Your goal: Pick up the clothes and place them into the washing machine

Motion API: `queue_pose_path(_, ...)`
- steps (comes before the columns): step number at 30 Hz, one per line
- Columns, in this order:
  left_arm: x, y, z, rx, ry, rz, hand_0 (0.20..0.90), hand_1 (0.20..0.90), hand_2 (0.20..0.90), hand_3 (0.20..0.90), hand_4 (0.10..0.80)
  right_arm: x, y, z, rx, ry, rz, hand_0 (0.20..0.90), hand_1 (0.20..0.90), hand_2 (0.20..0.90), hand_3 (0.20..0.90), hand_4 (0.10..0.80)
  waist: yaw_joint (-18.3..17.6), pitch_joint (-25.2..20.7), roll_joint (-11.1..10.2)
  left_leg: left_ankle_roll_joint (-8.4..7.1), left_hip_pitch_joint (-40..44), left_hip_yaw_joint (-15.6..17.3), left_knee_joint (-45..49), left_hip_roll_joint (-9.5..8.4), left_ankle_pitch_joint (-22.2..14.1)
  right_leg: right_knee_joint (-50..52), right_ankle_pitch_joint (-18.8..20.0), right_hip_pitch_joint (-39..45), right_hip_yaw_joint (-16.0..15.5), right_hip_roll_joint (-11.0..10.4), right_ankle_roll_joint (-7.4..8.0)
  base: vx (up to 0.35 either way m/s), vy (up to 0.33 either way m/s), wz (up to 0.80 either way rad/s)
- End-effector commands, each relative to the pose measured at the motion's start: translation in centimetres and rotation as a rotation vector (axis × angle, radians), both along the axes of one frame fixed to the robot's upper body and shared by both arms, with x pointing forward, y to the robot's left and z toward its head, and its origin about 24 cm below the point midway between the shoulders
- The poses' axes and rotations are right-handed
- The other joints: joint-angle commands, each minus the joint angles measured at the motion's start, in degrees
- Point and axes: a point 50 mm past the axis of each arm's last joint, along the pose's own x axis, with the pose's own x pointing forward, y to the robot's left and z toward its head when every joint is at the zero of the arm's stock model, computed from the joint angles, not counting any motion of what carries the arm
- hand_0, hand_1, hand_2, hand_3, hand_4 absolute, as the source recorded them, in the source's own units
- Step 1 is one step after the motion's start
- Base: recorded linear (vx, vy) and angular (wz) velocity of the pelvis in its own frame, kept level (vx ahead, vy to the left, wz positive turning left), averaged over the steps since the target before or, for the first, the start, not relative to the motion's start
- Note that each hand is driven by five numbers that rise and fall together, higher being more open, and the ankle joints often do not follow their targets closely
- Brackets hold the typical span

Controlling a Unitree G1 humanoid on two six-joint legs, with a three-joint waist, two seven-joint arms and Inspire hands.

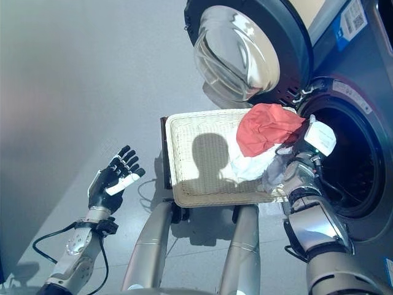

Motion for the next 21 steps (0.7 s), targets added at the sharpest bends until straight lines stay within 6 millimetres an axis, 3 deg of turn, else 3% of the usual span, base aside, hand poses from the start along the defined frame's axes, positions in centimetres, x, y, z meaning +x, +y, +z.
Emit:
queue_pose_path(1,-0.2,0.8,3.7,0.031,-0.185,-0.019,0.9,0.9,0.9,0.9,0.8,0.5,-0.9,1.7,-0.11,0.063,0.034,0.9,0.9,0.9,0.9,0.8,2.2,-1.7,-0.4,-5.86,1.9,-4.2,-7.8,2.04,3.0,-2.7,-0.6,3.1,0.4,-1.3,-2.51,0.0,0.0,0.0)
queue_pose_path(14,-0.2,0.7,4.9,0.051,-0.223,-0.094,0.9,0.9,0.9,0.9,0.8,0.9,-1.2,2.5,-0.09,0.116,0.039,0.9,0.9,0.9,0.9,0.8,4.4,-1.6,1.5,-5.99,0.9,-4.5,-9.7,1.58,4.9,-3.0,-0.3,1.8,0.2,-1.7,-2.18,-0.001,-0.011,0.01)
queue_pose_path(15,-0.2,0.7,4.9,0.051,-0.223,-0.094,0.9,0.9,0.9,0.9,0.8,0.9,-1.2,2.5,-0.09,0.116,0.039,0.549,0.549,0.549,0.549,0.549,4.4,-1.6,1.5,-5.99,0.9,-4.5,-9.7,1.57,4.9,-3.0,-0.3,1.8,0.2,-1.7,-2.18,0.016,-0.033,0.06)
queue_pose_path(16,-0.2,0.5,4.9,0.048,-0.224,-0.101,0.9,0.9,0.9,0.9,0.8,0.9,-1.0,2.1,-0.081,0.133,0.055,0.263,0.263,0.263,0.263,0.345,4.4,-1.5,1.6,-5.99,0.9,-4.6,-10.1,1.61,5.1,-2.9,-0.3,1.8,0.1,-1.7,-2.15,0.011,-0.021,0.07)
queue_pose_path(17,-0.2,0.5,4.9,0.048,-0.224,-0.101,0.9,0.9,0.9,0.9,0.8,0.9,-1.0,2.1,-0.081,0.133,0.055,0.263,0.263,0.263,0.263,0.345,4.4,-1.5,1.6,-5.99,0.9,-4.6,-10.1,1.61,5.1,-2.9,-0.3,1.8,0.1,-1.7,-2.15,0.02,-0.041,0.07)
queue_pose_path(18,-0.2,0.4,4.9,0.051,-0.223,-0.109,0.9,0.9,0.9,0.9,0.8,0.9,-0.8,1.8,-0.076,0.152,0.062,0.2,0.2,0.2,0.2,0.3,4.4,-1.5,1.5,-6.03,0.9,-4.7,-10.3,1.58,5.2,-3.0,-0.4,1.7,0.1,-1.6,-2.19,0.012,-0.026,0.04)
queue_pose_path(21,-0.2,0.3,4.8,0.05,-0.222,-0.118,0.9,0.9,0.9,0.9,0.8,0.8,-0.7,1.4,-0.065,0.166,0.061,0.2,0.2,0.2,0.2,0.3,4.2,-1.6,1.6,-5.93,0.9,-4.8,-10.1,1.54,5.2,-2.6,-0.5,1.6,0.1,-1.6,-2.24,0.017,-0.026,0.05)
